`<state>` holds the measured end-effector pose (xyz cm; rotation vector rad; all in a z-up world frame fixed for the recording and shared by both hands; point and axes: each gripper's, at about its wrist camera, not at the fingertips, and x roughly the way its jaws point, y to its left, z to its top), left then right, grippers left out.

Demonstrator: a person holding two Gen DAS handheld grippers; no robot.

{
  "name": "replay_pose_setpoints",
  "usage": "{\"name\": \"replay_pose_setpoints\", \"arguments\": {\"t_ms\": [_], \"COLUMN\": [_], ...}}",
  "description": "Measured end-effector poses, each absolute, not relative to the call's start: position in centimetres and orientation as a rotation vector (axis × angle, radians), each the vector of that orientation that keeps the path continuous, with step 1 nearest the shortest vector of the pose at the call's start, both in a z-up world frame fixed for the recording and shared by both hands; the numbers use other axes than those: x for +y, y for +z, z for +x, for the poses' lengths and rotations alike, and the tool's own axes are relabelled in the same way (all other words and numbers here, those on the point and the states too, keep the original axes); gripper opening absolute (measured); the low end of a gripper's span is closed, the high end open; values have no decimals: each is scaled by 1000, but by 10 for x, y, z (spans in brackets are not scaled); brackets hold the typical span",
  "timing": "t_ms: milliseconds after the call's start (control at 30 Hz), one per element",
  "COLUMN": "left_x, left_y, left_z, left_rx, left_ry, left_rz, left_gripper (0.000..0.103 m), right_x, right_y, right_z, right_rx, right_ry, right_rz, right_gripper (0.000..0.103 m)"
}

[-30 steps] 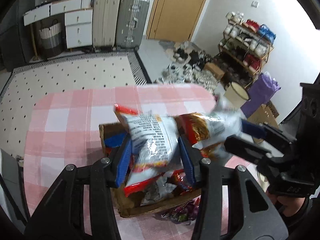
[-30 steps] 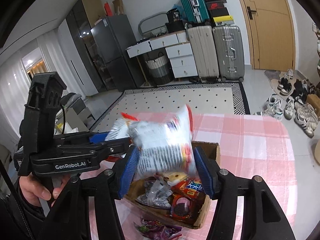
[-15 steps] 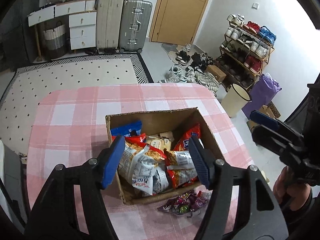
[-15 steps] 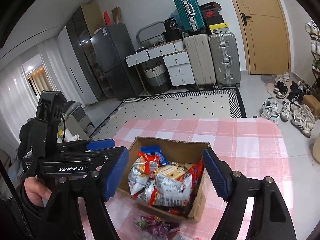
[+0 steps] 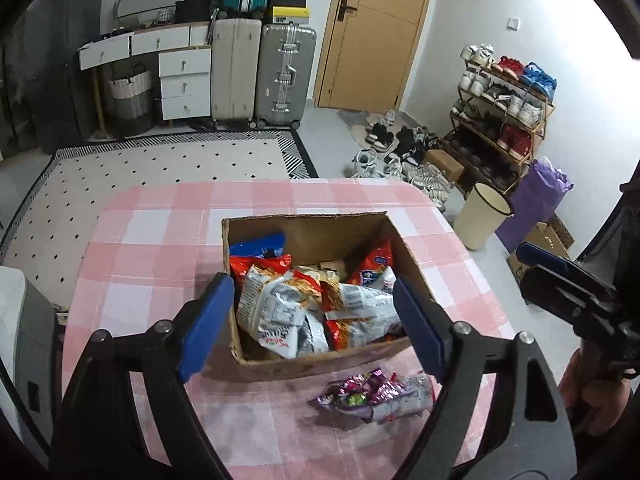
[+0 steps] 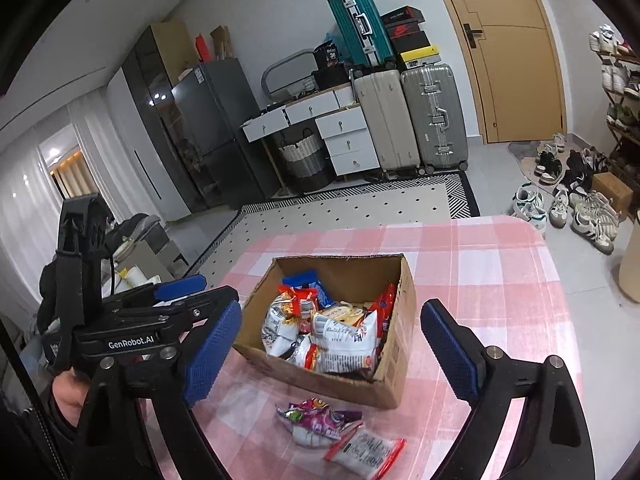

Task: Organize snacks
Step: 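Withdraw both grippers from the box toward the remaining packets on the table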

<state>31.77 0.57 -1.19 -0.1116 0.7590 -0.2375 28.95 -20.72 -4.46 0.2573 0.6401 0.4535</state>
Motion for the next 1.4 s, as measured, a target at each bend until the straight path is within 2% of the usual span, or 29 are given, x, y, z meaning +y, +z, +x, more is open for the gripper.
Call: {"name": "replay_pose_setpoints", "arguments": {"t_ms": [367,600,833,1100,1400], "left_x": [-10,-16,-15,-12,-23], "left_y": [-25,-32,-43,-63,-109], "left_z": [275,253,239,233,233], "left_rx": [775,788,794,840,946], "left_ry": [-261,-297,-293,-312,-352], "left_rz": [-39,-55,-72,-106,-103], "left_gripper": [82,87,100,102,102], "right_x": [-214,-213,-209,-209,-211], "right_y": [-46,-56,-61,-70,-89], "right_z": [247,225,207,189,180], "right_rx": [615,610,604,578,603], "right_ry": [451,496,492,521,501], "right_rz": [261,285,268,282,284], "right_gripper": [99,101,101,102,102]}}
